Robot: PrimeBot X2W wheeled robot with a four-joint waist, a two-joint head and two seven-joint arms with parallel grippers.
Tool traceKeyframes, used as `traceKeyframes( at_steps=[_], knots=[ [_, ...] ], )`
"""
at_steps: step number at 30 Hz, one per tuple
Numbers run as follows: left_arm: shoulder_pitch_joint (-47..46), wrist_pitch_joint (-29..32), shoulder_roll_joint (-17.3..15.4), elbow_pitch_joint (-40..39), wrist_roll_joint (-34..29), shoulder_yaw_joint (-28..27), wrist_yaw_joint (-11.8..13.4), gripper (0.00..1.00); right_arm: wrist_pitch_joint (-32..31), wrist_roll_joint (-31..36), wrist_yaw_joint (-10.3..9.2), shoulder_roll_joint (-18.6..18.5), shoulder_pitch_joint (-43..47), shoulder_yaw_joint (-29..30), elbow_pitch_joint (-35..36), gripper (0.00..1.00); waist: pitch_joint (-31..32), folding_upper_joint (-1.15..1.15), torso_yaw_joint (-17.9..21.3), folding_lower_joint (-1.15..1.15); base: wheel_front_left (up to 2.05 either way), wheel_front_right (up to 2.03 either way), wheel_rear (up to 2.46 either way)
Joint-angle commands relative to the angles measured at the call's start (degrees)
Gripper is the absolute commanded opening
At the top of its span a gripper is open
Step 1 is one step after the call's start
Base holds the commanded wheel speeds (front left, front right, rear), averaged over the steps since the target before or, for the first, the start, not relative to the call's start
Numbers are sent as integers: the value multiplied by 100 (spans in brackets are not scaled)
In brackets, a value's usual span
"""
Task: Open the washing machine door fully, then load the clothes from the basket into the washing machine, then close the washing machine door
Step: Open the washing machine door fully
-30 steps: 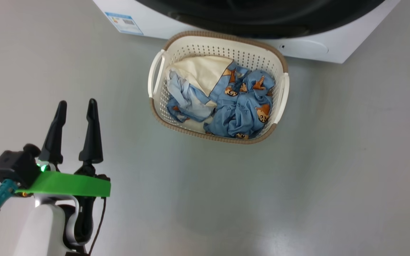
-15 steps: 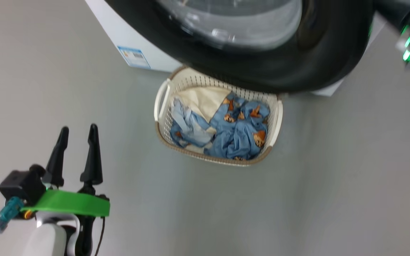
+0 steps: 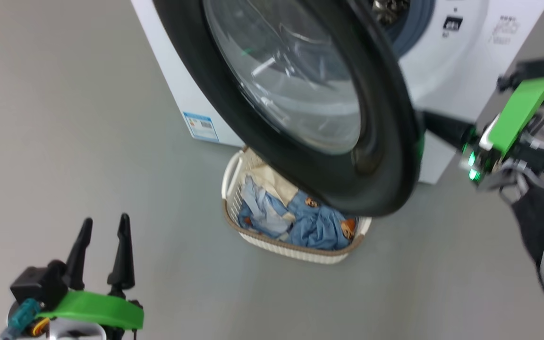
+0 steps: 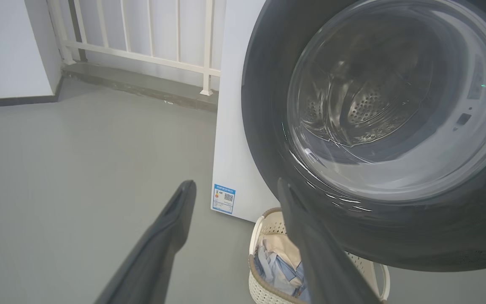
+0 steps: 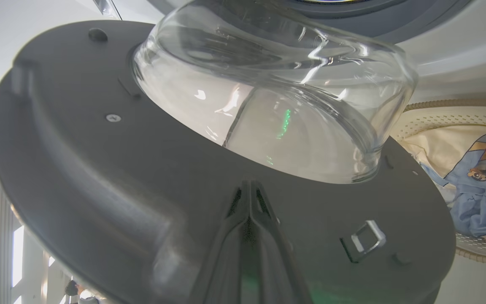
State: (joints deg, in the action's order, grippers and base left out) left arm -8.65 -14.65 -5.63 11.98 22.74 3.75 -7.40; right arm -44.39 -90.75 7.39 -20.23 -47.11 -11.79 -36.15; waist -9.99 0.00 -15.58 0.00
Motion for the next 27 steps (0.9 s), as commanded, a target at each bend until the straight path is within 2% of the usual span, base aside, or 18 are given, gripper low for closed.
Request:
traceKeyframes(
  at_steps=[1,14,27],
  knots=[
    [-2,-35,-124,-85,-73,-207,-9,100,-68,-121,10,84,199,-83,199,0,307,0,-174,0,0,0,0],
    [307,-35,-197,33,-149,-189,4,100,-84,-524,10,385,1493,97,900,0,875,0,-726,0,0,0,0],
    [283,-31,-239,28,-111,-136,30,100,-128,-470,10,692,1748,-21,1108,0,861,0,-1047,0,0,0,0]
  ],
)
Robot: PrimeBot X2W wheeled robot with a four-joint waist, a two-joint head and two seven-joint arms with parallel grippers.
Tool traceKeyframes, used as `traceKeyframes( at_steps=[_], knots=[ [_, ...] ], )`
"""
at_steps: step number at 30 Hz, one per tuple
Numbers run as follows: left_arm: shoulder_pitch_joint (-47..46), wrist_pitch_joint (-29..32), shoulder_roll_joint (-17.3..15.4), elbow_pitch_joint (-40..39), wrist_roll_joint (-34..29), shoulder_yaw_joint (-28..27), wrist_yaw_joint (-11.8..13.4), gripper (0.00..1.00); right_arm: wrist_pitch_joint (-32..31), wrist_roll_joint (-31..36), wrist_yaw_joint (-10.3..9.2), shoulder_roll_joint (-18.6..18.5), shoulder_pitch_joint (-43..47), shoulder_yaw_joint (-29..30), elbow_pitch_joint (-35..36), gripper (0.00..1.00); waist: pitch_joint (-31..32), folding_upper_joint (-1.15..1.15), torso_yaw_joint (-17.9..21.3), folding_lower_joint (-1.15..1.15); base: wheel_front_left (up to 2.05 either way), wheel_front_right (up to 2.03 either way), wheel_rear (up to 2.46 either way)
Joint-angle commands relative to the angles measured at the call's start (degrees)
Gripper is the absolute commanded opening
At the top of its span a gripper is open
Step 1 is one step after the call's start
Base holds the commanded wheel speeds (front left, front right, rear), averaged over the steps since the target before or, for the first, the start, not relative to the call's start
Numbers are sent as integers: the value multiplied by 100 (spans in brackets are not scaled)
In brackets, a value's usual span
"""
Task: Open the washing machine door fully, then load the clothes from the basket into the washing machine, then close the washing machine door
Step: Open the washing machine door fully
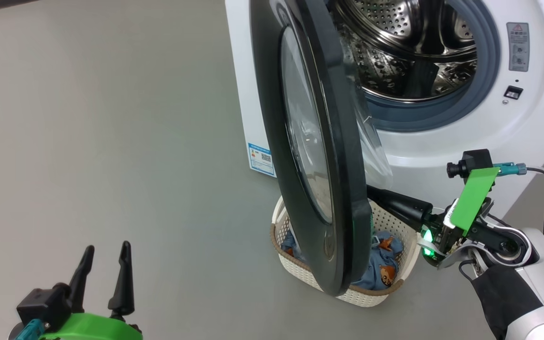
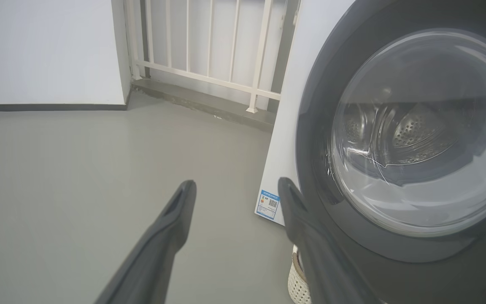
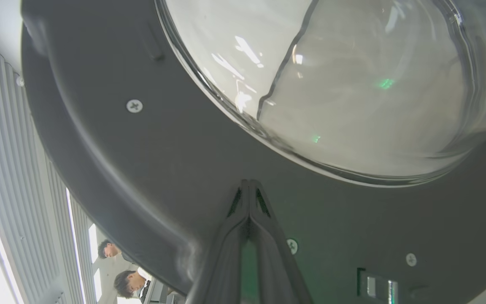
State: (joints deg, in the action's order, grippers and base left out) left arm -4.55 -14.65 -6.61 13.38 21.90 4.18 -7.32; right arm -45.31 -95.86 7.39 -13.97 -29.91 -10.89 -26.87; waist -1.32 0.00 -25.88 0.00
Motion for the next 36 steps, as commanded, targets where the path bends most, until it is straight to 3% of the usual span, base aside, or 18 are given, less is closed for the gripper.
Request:
traceKeyframes(
  at_steps=[1,12,21,25,26,27,32,36],
  knots=[
    [-130,-31,-142,-113,-25,-175,27,100,-44,40,10,74,31,-110,176,0,-7,0,-27,0,0,0,0],
    [-112,-32,-166,-144,2,-198,78,100,-110,74,10,146,16,-108,143,0,-24,0,50,0,0,0,0],
    [-99,-33,-173,-192,5,-194,93,100,61,228,10,140,-12,-13,302,0,-29,0,368,0,0,0,0],
    [-77,-34,-162,-208,15,-188,90,100,237,330,10,143,41,59,440,44,3,0,593,0,0,0,0],
    [-67,-34,-157,-211,17,-186,89,100,280,361,10,142,69,71,484,80,19,0,659,0,0,0,0],
    [-58,-34,-154,-219,15,-183,88,100,323,390,10,144,99,82,529,100,34,0,726,0,0,0,0],
    [-43,-34,-141,-269,-4,-172,90,100,647,667,10,129,219,106,881,100,82,0,1072,0,0,0,0],
    [-21,-34,-130,-310,-14,-179,99,100,1305,1292,10,38,365,29,1239,100,98,0,1331,0,0,0,0]
  ],
)
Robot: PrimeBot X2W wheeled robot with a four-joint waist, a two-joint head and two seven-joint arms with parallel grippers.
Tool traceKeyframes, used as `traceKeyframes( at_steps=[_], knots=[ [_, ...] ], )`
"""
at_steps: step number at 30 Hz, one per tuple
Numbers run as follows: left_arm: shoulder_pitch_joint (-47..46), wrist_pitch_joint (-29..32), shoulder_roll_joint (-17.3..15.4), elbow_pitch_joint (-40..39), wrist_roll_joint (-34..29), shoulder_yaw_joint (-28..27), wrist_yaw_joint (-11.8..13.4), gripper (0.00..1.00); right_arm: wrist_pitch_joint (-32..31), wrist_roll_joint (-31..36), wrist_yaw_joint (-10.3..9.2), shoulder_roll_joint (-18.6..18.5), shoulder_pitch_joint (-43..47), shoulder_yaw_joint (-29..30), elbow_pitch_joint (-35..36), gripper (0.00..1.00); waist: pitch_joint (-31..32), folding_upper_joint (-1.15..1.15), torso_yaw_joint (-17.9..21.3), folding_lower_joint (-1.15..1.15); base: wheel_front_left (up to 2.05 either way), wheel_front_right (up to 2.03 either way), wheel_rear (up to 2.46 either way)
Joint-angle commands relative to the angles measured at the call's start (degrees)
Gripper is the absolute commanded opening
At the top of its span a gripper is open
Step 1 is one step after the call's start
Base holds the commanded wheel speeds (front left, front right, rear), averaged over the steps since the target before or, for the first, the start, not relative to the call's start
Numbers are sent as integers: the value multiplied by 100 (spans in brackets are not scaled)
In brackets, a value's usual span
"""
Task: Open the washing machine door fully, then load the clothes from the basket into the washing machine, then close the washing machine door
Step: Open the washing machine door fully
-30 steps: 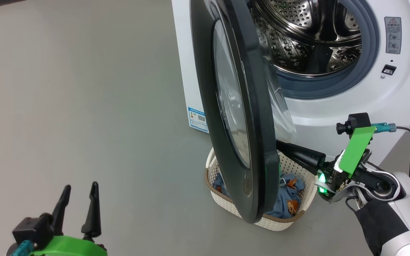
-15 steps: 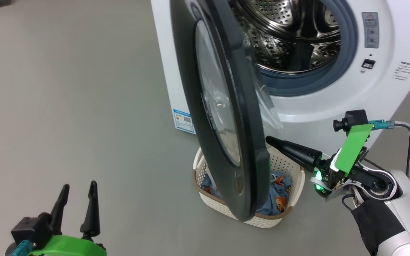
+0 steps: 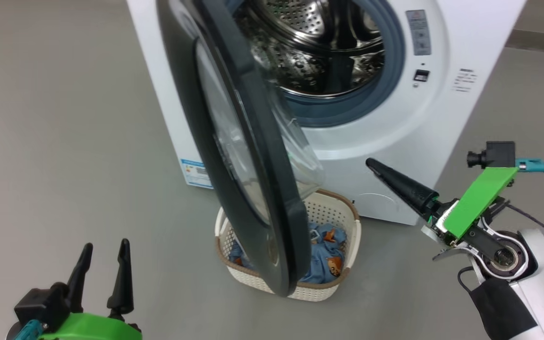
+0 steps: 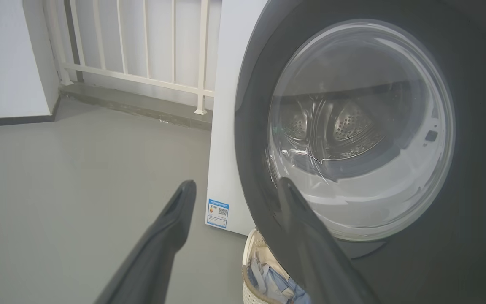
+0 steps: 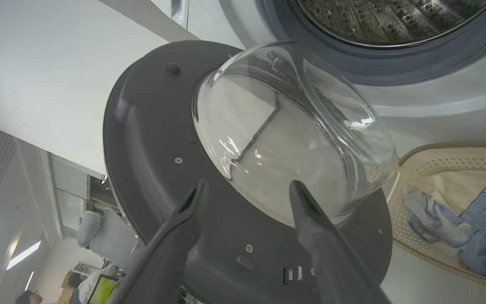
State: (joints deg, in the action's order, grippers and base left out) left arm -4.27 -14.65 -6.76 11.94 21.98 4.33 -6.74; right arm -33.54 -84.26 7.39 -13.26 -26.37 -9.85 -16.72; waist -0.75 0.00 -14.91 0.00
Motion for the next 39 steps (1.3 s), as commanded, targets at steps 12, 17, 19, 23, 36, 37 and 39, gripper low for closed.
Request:
traceKeyframes(
  at_steps=[12,17,19,23,36,37,39],
  knots=[
    [32,-34,-93,-300,-53,-266,53,100,2541,1672,10,-546,771,-428,1278,100,51,0,867,0,0,0,0],
    [128,-35,-96,-427,-88,-358,60,100,3630,2434,10,-808,1096,-566,1349,100,25,0,1113,0,0,0,0],
    [155,-35,-99,-444,-97,-374,62,100,3788,2572,10,-842,1140,-609,1346,100,27,0,1153,0,0,0,0],
    [264,-35,-82,-527,-137,-404,87,100,4399,3185,10,-937,1358,-694,1264,100,64,0,1280,0,0,0,0],
    [490,-35,-52,-856,-134,-476,143,100,4848,4732,10,-469,1981,70,1229,100,83,0,1486,0,0,0,0],
    [487,-35,-49,-861,-130,-478,144,100,4850,4865,10,-416,1993,122,1250,100,84,0,1487,0,0,0,0],
    [471,-35,-49,-866,-129,-477,144,100,4851,5117,10,-363,2024,169,1229,100,85,0,1480,0,0,0,0]
  ],
)
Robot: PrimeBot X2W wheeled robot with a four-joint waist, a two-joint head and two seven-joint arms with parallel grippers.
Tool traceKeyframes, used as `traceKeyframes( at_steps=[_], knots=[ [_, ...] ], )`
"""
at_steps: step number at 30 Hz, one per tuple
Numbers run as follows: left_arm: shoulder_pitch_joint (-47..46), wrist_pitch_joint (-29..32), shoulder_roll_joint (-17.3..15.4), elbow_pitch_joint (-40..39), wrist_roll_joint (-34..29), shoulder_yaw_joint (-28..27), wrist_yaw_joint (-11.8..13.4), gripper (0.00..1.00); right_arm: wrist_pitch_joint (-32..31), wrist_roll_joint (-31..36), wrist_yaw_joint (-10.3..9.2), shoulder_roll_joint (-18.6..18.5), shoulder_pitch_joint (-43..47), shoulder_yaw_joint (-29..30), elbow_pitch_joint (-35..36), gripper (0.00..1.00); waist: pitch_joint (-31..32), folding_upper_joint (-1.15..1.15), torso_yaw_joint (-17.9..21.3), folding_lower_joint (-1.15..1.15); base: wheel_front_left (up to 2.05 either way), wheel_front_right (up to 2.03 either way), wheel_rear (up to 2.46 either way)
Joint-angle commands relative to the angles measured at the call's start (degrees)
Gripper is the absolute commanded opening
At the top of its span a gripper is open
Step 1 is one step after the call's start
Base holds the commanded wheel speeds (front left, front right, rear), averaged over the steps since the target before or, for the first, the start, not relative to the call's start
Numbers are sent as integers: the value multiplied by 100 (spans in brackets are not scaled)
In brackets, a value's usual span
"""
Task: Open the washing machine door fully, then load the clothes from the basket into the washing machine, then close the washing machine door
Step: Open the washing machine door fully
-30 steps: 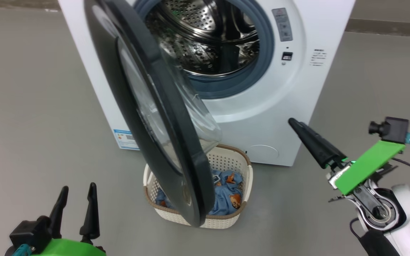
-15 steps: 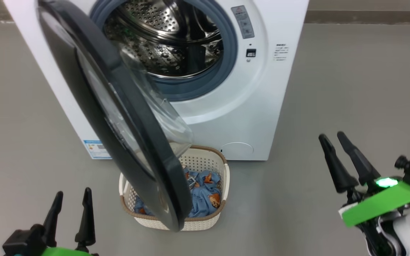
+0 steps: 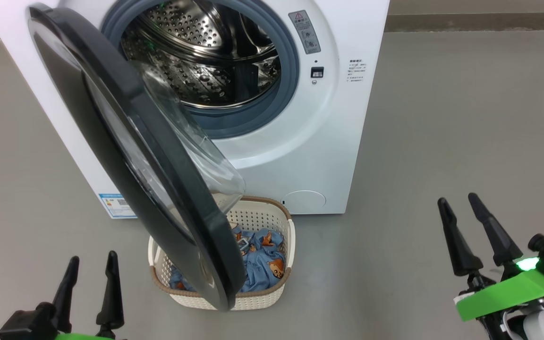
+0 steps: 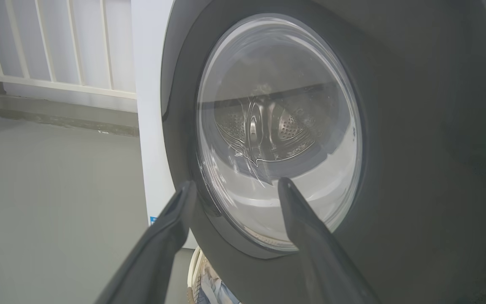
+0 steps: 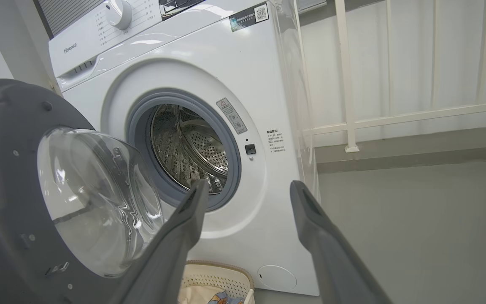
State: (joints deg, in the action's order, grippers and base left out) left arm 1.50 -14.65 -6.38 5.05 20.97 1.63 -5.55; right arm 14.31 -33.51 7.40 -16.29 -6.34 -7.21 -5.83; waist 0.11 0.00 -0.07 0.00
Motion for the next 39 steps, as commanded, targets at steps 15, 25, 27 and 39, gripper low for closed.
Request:
traceKeyframes(
  at_steps=[15,25,27,39],
  knots=[
    [-284,-35,-173,-112,-105,-120,45,100,68,670,9,51,-95,-109,-223,100,-32,0,-140,0,0,0,0],
    [-335,-35,-190,-105,-73,-96,58,100,68,726,9,108,-120,-89,-259,100,-76,0,-126,0,0,0,0],
    [-344,-35,-198,-114,-80,-103,76,100,68,725,9,113,-125,-84,-275,100,-89,0,-124,0,0,0,0],
    [-427,-35,-224,-104,-36,-106,81,100,69,718,9,157,-184,-57,-303,100,-146,0,-112,0,0,0,0]
  ],
)
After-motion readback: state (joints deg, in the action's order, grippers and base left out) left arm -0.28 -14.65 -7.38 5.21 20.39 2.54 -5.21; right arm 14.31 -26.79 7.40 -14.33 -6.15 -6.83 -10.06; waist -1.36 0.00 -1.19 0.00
